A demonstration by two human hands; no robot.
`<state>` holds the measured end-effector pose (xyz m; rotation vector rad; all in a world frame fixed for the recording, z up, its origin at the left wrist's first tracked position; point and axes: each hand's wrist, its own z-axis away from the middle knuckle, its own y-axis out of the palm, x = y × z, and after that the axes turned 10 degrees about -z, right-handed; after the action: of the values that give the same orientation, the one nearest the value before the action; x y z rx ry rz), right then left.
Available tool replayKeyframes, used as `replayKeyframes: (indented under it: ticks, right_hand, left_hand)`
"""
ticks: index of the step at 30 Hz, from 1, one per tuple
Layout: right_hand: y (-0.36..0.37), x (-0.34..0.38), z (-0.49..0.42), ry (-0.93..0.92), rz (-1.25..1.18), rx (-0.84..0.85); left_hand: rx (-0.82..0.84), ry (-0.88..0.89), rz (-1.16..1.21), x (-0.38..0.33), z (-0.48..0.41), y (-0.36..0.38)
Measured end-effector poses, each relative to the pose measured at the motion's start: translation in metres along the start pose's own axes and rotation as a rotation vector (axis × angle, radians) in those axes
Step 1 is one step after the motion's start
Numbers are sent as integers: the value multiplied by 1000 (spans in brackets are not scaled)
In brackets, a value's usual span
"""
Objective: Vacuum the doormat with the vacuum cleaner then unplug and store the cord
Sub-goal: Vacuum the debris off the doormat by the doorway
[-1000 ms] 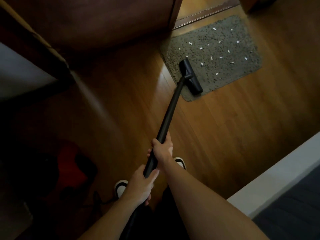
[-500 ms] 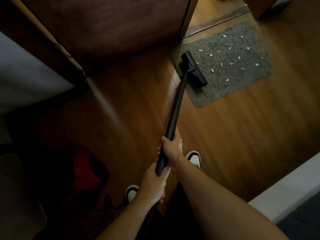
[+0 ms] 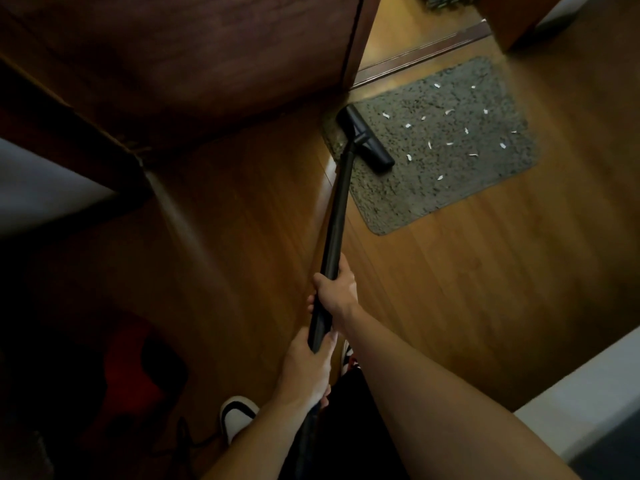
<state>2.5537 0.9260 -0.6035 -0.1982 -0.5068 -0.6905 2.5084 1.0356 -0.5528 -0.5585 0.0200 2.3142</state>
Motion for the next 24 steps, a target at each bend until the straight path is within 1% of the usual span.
replayKeyframes:
  ticks: [7, 12, 18, 24]
  right_hand:
    - [-15, 50, -25, -25, 29, -7]
    - [-19, 64, -38, -40, 52, -22]
    - [-8, 53, -29, -30, 44, -25]
    - [9, 18, -6, -11, 50, -7]
  left_hand:
    - [-27, 40, 32, -47, -23, 17]
    - [-34, 49, 41, -65, -29, 22]
    - [-17, 45, 63, -54, -20, 11]
    - [14, -11, 47, -21, 1, -10]
